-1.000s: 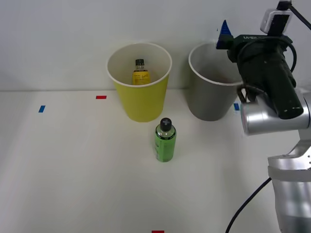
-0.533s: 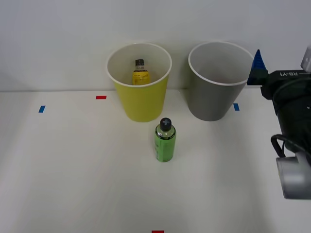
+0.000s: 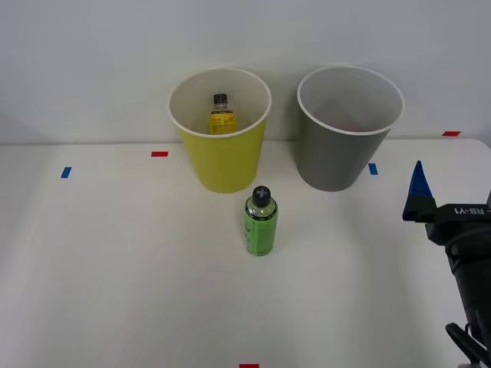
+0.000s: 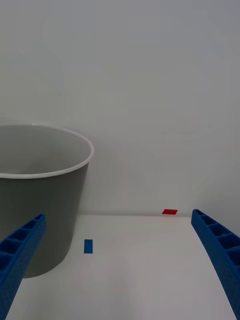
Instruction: Put cans in the gray bin, plastic bottles in the light green bin
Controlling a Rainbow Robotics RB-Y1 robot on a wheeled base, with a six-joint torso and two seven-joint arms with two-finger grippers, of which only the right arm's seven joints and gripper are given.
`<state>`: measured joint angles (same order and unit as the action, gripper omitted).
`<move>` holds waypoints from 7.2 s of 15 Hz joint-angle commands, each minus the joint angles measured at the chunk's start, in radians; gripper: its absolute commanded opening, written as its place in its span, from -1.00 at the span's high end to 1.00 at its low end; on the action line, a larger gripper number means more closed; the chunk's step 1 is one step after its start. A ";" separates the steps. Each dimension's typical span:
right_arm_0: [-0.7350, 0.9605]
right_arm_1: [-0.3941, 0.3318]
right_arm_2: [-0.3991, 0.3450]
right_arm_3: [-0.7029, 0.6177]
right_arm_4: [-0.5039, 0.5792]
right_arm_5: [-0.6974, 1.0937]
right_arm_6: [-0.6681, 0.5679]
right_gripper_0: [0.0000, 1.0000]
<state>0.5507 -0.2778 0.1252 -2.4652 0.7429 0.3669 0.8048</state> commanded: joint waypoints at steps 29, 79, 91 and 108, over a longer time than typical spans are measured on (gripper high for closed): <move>0.549 0.195 -0.164 0.462 -0.287 -1.010 -0.024 -1.00; 0.477 0.226 -0.055 0.623 -0.340 -1.283 -0.001 -1.00; 0.472 0.226 -0.090 0.623 -0.313 -1.283 0.039 -1.00; 0.475 0.226 -0.072 0.623 -0.424 -1.303 0.364 -1.00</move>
<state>1.0261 -0.0520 0.0482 -1.8423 0.3406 -0.9357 1.1357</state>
